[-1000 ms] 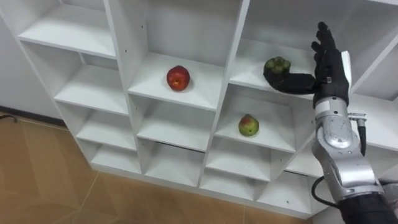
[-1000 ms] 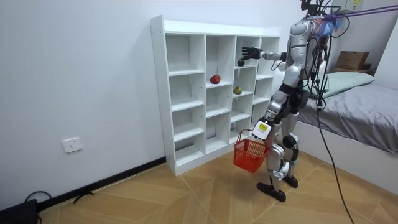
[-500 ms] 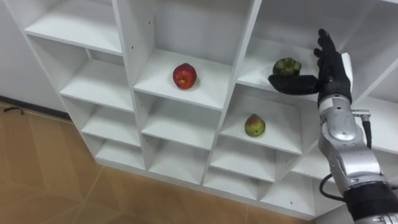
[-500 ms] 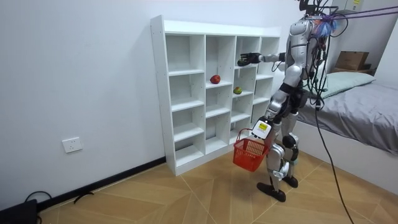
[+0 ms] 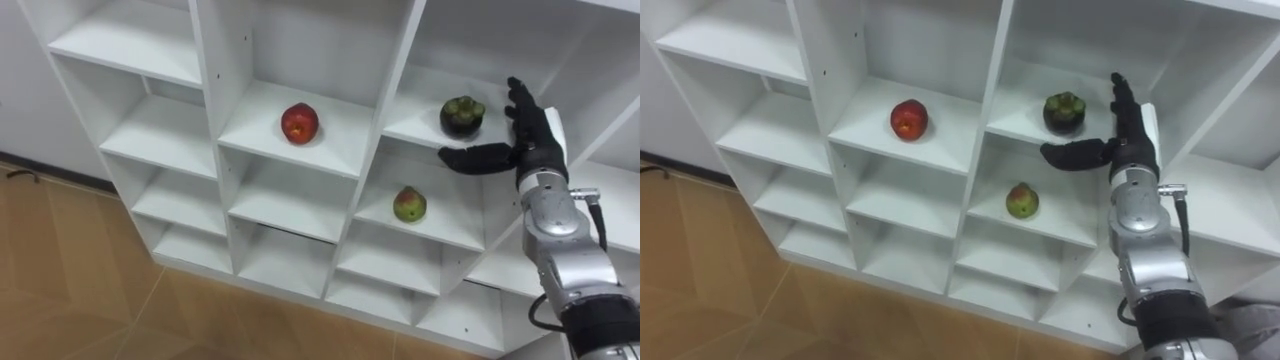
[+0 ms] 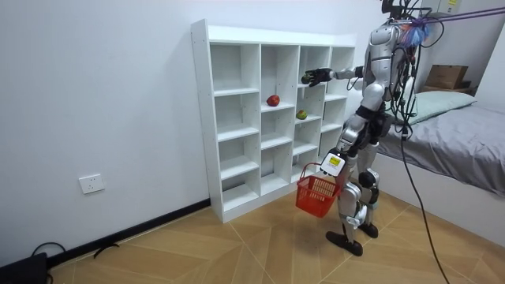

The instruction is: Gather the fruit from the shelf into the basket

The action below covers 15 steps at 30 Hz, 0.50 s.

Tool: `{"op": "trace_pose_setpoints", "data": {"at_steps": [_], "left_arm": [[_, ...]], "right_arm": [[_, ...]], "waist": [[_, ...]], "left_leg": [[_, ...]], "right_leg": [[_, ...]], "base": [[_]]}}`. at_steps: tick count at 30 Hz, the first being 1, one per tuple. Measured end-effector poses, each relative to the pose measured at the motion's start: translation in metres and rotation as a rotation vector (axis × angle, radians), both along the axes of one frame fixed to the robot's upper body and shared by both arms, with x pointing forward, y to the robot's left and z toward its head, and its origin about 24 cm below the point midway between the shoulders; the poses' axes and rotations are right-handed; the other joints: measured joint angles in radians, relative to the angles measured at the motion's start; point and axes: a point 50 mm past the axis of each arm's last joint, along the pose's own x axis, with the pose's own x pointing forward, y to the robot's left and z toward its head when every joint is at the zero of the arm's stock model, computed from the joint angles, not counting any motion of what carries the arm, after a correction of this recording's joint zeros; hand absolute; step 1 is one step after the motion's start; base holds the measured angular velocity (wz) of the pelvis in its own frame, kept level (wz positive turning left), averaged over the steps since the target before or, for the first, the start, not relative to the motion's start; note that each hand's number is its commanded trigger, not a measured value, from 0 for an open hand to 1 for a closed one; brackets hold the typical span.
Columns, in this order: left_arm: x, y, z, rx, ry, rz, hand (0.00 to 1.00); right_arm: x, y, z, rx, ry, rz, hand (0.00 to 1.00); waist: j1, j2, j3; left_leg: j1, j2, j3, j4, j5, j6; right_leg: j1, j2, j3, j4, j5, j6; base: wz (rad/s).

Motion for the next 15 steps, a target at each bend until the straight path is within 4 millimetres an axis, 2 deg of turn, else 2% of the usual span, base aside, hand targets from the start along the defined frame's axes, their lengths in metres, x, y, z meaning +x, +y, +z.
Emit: {"op": "trace_pose_setpoints", "data": {"at_steps": [15], "left_arm": [[0.0023,0.0003,0.0003,-0.015,-0.009,-0.009,1.0]], "right_arm": [[0.0,-0.0033,0.0025,-0.042,0.001,0.009,0.0]], "waist": [[0.004,0.001,0.0007]], "left_leg": [[0.002,0.0,-0.001,-0.006,0.0,0.0]], "right_leg": [[-0.002,0.0,0.0,0.0,0.0,0.0]], "base": [[0.0]]}}
